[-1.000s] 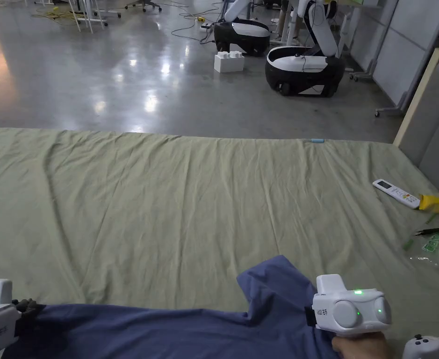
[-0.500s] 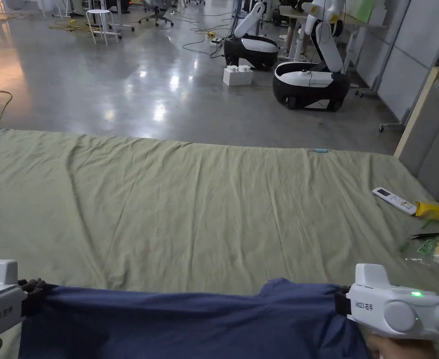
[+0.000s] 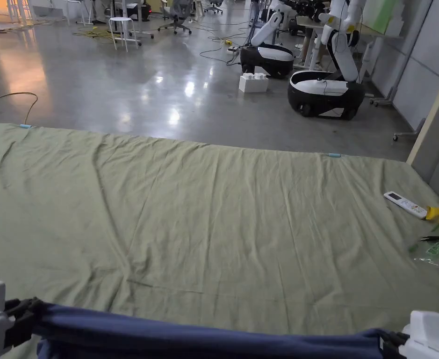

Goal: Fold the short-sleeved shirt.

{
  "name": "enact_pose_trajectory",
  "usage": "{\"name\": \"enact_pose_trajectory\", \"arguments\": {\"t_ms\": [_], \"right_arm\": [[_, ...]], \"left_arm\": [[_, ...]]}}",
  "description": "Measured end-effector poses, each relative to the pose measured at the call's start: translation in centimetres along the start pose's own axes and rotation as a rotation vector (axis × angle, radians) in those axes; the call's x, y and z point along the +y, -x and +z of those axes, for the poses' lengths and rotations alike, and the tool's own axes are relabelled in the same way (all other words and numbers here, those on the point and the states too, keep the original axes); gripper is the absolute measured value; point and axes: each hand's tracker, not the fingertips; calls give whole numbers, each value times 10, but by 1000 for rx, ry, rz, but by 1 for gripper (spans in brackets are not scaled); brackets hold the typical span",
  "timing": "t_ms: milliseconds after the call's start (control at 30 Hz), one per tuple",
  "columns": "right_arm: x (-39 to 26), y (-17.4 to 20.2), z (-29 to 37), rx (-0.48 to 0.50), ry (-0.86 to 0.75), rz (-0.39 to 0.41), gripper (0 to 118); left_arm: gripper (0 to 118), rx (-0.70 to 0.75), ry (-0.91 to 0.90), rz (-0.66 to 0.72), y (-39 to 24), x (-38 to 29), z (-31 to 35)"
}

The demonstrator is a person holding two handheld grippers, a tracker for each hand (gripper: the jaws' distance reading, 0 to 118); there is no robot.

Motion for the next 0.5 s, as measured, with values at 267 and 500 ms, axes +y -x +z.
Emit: {"name": "enact_pose_trajectory", "arguments": {"t_ms": [267, 500], "right_arm": [[-69, 7, 1, -55, 144, 32, 1], [-102, 15, -33, -96, 249, 58, 1]], "left_arm": [[5, 21, 151, 28, 0, -63, 9], [5, 74, 294, -33, -8, -90, -14]]}}
